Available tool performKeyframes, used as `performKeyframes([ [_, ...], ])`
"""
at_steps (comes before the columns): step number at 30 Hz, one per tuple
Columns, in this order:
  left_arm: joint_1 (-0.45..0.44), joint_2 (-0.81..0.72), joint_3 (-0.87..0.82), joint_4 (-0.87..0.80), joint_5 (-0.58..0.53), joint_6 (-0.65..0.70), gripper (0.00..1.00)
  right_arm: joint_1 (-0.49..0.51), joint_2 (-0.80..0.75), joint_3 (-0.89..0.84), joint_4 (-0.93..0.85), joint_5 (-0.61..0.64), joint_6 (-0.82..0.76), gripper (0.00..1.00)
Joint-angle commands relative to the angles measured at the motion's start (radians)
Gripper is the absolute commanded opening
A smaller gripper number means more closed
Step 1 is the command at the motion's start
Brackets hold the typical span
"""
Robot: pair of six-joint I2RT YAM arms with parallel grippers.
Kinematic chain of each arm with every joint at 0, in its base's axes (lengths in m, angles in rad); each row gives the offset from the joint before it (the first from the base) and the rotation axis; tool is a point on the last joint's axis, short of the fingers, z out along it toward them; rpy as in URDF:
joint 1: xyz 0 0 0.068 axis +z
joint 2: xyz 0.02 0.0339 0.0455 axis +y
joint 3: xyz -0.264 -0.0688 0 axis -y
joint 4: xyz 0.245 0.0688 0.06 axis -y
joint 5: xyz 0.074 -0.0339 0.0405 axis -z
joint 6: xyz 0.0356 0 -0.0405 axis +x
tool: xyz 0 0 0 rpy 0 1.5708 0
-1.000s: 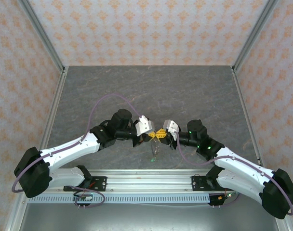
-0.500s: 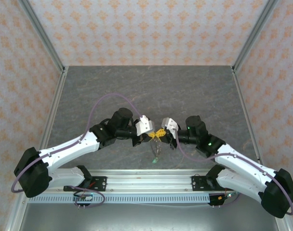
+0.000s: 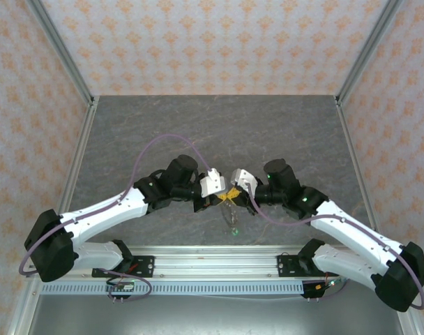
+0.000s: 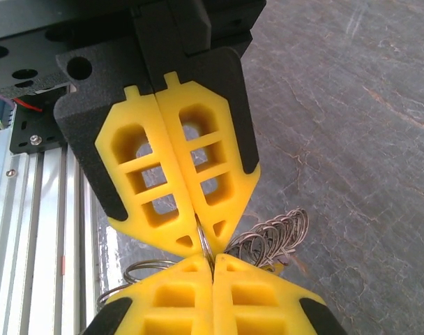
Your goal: Put the keys on the keyring
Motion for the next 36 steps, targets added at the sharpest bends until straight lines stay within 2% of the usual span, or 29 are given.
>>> performKeyframes([
  [1,-0.002,-0.011,0.008,0.010,-0.015,0.000,0.00,0.019,-0.017,0.061,-0.008,-0.049,-0.031,0.02],
  [4,-0.002,-0.027,-0.013,0.064,0.006,-0.019,0.00,0.019,-0.039,0.023,0.059,-0.044,0.011,0.14],
  [6,-0.001,-0.039,-0.029,0.096,0.024,-0.031,0.00,0.017,-0.053,-0.012,0.095,-0.059,0.031,0.16],
  [11,0.002,-0.059,-0.048,0.141,0.075,-0.047,0.00,0.000,-0.047,-0.071,0.167,-0.093,0.066,0.16],
  [15,0.004,-0.067,-0.051,0.142,0.079,-0.048,0.00,-0.001,-0.052,-0.115,0.231,-0.068,0.074,0.16],
  [28,0.010,-0.087,-0.058,0.159,0.101,-0.062,0.00,-0.002,-0.056,-0.153,0.227,-0.041,0.062,0.13],
  [36,0.013,-0.103,-0.063,0.159,0.104,-0.064,0.00,-0.007,-0.050,-0.154,0.204,-0.023,0.040,0.15],
])
